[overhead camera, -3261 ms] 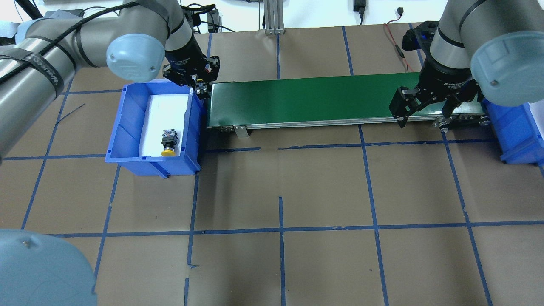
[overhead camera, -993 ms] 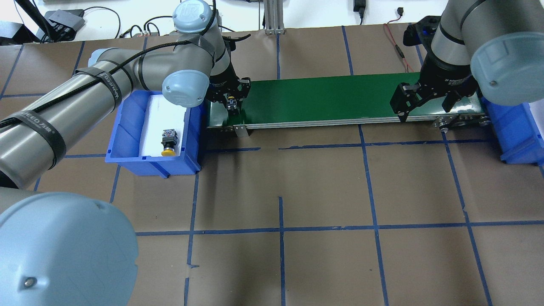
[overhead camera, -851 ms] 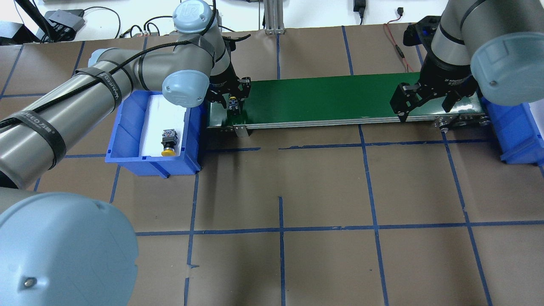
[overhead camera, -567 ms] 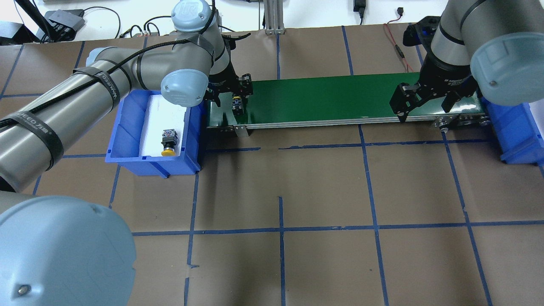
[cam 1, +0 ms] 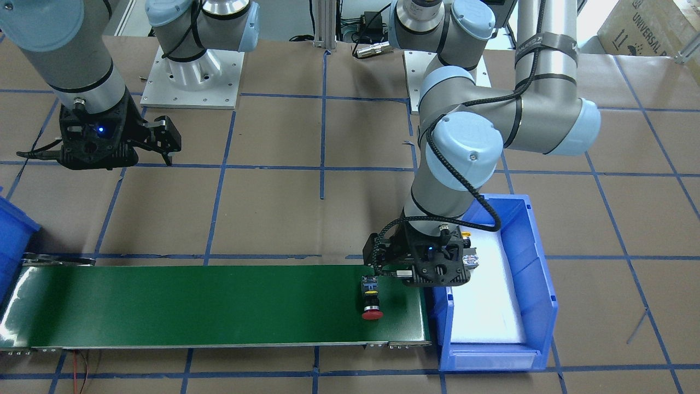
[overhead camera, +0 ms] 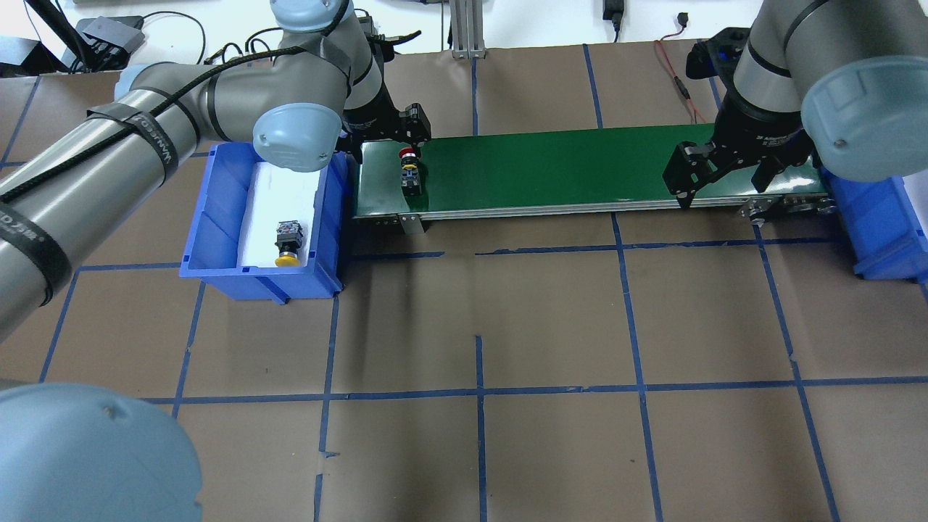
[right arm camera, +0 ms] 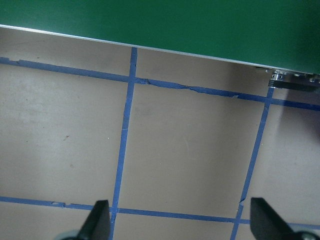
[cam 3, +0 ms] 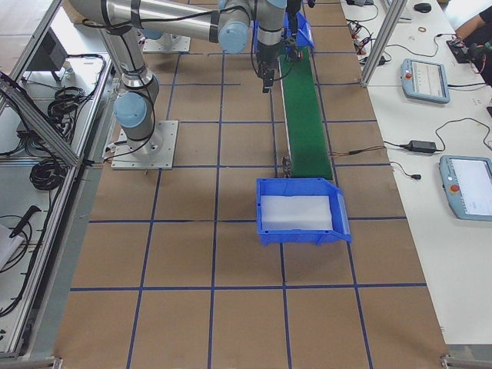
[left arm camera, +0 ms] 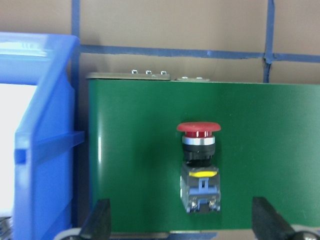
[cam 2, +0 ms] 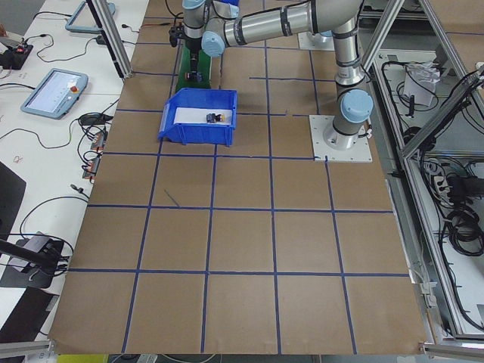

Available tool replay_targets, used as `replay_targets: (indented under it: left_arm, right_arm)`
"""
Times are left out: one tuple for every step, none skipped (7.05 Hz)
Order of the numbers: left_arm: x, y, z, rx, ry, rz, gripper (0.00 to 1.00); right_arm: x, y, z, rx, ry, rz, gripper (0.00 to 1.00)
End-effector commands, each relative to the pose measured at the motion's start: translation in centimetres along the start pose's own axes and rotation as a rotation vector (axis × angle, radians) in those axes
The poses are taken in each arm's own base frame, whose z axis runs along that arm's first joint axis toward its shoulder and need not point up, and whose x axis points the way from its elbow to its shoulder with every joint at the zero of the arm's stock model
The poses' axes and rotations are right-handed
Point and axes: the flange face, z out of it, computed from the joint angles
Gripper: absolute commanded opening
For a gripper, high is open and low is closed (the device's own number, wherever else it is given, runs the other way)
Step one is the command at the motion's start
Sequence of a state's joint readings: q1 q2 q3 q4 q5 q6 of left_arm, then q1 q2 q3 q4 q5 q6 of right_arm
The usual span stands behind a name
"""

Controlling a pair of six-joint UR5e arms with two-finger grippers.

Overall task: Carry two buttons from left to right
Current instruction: 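Move the left gripper back over the yellow-capped button in the bin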

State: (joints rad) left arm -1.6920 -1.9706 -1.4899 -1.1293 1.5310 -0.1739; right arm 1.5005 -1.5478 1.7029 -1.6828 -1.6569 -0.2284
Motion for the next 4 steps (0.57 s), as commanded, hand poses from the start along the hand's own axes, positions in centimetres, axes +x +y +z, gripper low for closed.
replay_targets:
  left_arm:
    - [-6.0,-0.6,-2.6,-0.035,-0.017,-0.042,1.0]
    - [-8.5,-0.9,-2.6,-0.041,-0.02,-0.025,1.0]
    - [-10.7,-1.3,-2.4,-0.046,-0.025,-0.01,1.0]
    - [-13.5,-1.7,-2.4,-0.055,-0.028,-0.028,1.0]
  right_arm:
    - [-0.1,0.0,0.0,0.0,0.0,-0.007,1.0]
    - [0.0,0.0,0.1,-0.002,0.001,-0.008,1.0]
    - [0.0,0.0,0.1,-0.003,0.002,-0.008,1.0]
    - [0.0,0.0,0.1,-0.003,0.002,-0.011,1.0]
